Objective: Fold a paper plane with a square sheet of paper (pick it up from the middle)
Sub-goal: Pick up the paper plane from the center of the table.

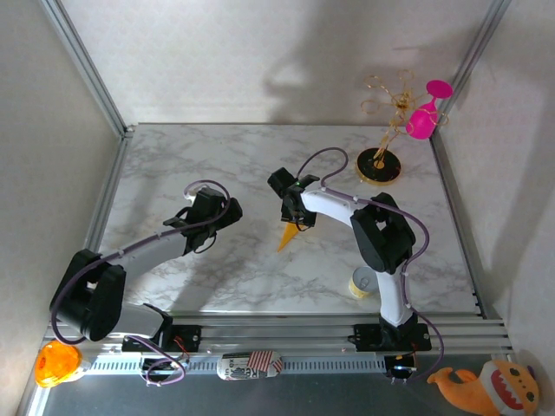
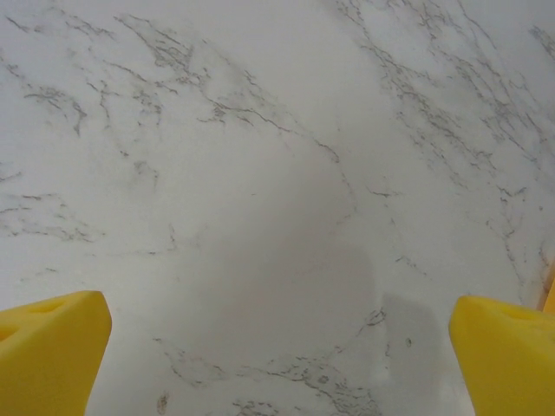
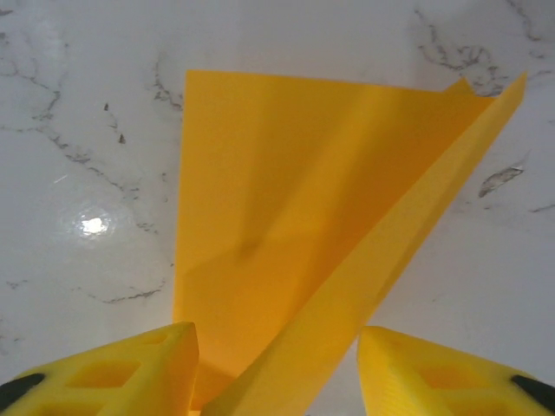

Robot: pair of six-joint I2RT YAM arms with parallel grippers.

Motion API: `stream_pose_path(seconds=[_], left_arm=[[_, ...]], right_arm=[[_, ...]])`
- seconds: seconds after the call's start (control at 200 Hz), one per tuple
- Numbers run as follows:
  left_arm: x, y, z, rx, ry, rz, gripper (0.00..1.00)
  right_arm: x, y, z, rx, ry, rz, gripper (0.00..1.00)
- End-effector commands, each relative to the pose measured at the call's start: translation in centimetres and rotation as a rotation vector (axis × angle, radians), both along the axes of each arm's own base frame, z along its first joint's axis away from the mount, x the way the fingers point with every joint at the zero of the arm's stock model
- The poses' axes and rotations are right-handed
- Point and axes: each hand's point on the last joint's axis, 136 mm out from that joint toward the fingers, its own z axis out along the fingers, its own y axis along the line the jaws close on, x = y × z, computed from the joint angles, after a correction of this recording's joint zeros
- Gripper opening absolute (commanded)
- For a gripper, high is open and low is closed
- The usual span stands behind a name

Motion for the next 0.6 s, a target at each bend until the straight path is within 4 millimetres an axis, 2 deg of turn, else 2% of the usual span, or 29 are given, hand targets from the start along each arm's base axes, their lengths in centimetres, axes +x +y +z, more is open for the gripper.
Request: stream_pose_path(seconds=[0.0,0.245,0.381,0.446,0.551,0.591], left_arm=[[0.1,0.0,-0.6,0.004,0.011,-0.012,0.99],[0.2,-0.1,-0.5,0.002,0.011,-0.013,1.0],[0.2,0.1,-0.2,-0.003,0.007,-0.003,1.0],[0.3,0.4,0.1,-0.008,-0.001,0.009,0.99],[0.3,1.5,0.5,-0.023,-0.009,0.049,0.99],[0.2,2.0,0.6,-0.033,-0.012,0.066,0.99]], right_arm=[[0.0,-0.5,1.5,-0.029,-0.028,-0.023,0.46],[0.0,-0.8,1.6,-0.037,-0.027,-0.03,0.3],[0.2,-0.6,2.2,-0.022,-0.042,-0.027,0.13],[0.6,-0.5,2.8,-0.011,-0.058,-0.026,0.0],[1.4,1.0,4.2,0.052,-0.095,0.022,0.0],[1.8,2.2,5.0,0.111,-0.113,0.064,0.0]])
